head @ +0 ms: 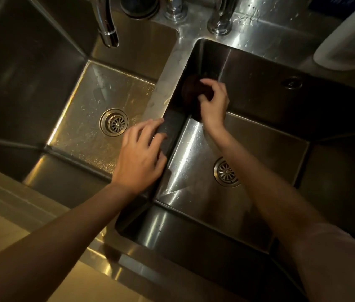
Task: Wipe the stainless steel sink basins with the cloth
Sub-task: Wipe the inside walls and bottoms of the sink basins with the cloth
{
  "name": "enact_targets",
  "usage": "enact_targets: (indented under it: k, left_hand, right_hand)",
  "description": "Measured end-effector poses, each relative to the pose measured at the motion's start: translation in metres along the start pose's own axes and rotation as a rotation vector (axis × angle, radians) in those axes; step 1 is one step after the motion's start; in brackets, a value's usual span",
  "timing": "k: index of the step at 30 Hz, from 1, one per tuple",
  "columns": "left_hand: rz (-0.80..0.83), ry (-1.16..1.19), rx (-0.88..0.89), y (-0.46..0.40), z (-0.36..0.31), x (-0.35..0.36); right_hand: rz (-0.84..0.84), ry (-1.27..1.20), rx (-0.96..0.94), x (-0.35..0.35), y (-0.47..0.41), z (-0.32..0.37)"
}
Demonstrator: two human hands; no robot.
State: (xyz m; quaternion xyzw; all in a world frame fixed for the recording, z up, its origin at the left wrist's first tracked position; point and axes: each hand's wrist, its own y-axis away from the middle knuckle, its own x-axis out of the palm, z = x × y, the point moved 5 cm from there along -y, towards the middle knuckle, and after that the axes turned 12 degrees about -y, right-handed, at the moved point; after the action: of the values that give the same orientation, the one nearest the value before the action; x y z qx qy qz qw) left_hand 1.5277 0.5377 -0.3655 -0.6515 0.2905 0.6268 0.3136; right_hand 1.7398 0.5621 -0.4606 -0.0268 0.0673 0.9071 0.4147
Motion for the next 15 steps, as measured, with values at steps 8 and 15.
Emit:
enact_targets:
  k: [8, 15]
  left_hand:
    - [0.005, -0.003, -0.012, 0.0, 0.0, -0.001]
    - [-0.001, -0.006, -0.012, 0.0, -0.001, -0.001]
  right_hand:
    - [-0.094, -0.153, -0.125, -0.003, -0.016, 0.054]
    - [-0.086, 0.087, 0.142, 0.012, -0.034, -0.055]
